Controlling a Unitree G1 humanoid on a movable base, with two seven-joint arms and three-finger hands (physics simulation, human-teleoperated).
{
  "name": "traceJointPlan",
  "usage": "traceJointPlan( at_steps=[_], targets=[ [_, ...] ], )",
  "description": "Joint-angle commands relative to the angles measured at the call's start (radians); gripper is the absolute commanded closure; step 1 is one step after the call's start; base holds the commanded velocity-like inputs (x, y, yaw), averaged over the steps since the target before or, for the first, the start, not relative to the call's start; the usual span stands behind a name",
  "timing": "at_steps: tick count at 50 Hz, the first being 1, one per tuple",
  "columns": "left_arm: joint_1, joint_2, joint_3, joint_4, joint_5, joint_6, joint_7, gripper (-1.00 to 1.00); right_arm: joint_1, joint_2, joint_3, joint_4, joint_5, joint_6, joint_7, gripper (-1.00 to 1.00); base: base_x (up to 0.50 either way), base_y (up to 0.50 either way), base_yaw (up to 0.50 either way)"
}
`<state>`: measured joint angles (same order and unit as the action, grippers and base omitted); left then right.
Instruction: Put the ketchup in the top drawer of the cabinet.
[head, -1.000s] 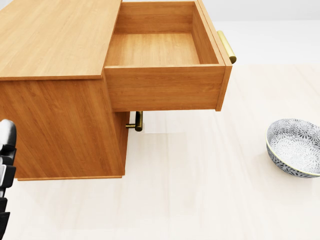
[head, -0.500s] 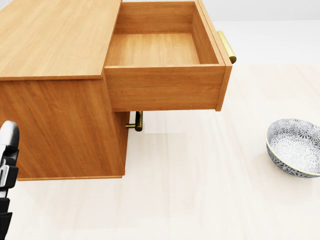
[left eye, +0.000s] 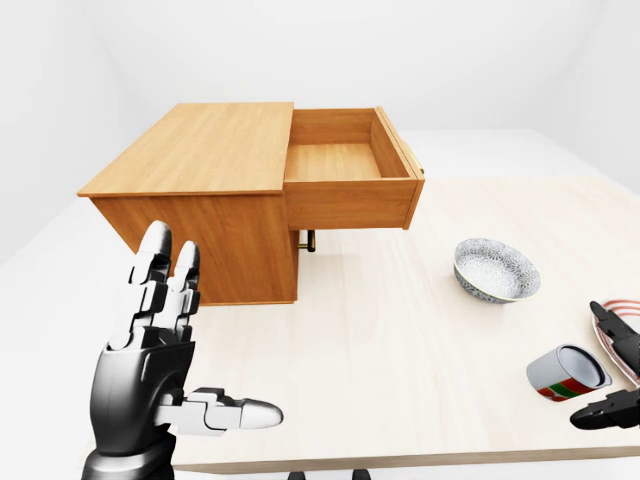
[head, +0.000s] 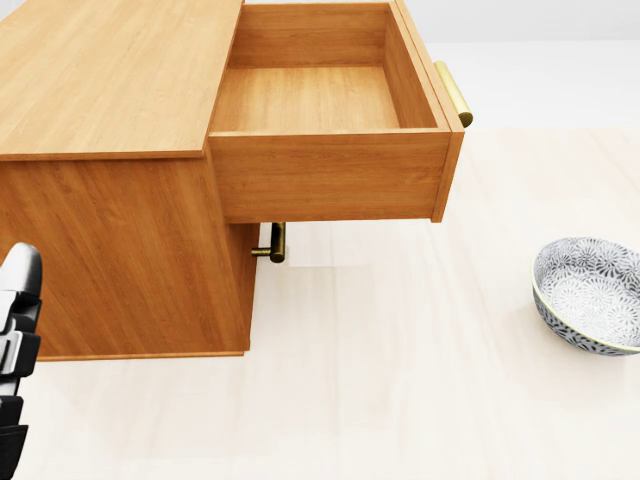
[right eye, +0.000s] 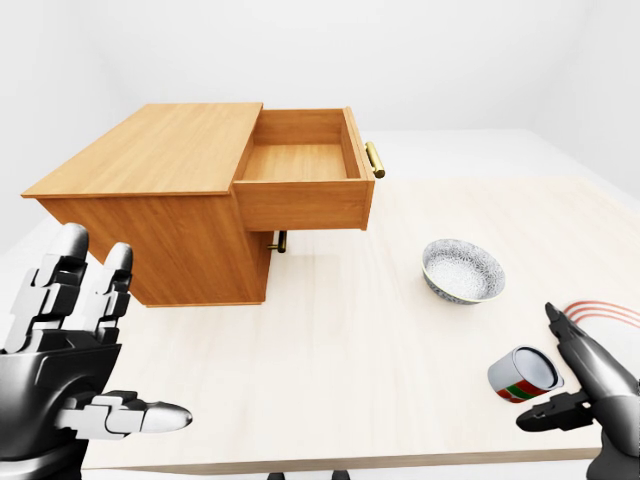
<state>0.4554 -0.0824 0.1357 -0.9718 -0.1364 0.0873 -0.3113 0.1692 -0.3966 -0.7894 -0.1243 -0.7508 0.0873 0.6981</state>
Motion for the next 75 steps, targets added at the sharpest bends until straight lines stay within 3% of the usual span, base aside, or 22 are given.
traceJointPlan(
  at_steps=[1, 67, 69, 70, 71, 75],
  targets=[
    [-0.001, 0.002, -0.003, 0.003, 0.002, 0.0, 0.002, -1.0, 0.008, 0.0, 0.017, 0.042, -0.023, 0.0, 0.0, -1.0, 0.0, 0.0, 0.0],
    [0.004, 0.016, -0.033, 0.03, 0.017, 0.0, 0.022, -1.0, 0.033, 0.005, 0.06, 0.158, -0.005, 0.0, 0.0, -1.0, 0.0, 0.0, 0.0],
    [0.007, 0.018, -0.036, 0.028, 0.017, 0.0, 0.023, -1.0, 0.041, 0.011, 0.058, 0.14, -0.007, 0.0, 0.0, -0.18, 0.0, 0.0, 0.0],
    [0.006, 0.018, -0.036, 0.028, 0.016, 0.0, 0.024, -1.0, 0.045, 0.014, 0.056, 0.134, -0.008, 0.0, 0.0, 0.6, 0.0, 0.0, 0.0],
    [0.006, 0.018, -0.035, 0.026, 0.015, 0.0, 0.025, -1.0, 0.048, 0.016, 0.054, 0.131, -0.01, 0.0, 0.0, 1.0, 0.0, 0.0, 0.0],
    [0.004, 0.018, -0.032, 0.032, 0.013, 0.0, 0.024, -1.0, 0.058, 0.029, 0.048, 0.116, -0.019, 0.0, 0.0, 1.0, 0.0, 0.0, 0.0]
  ],
)
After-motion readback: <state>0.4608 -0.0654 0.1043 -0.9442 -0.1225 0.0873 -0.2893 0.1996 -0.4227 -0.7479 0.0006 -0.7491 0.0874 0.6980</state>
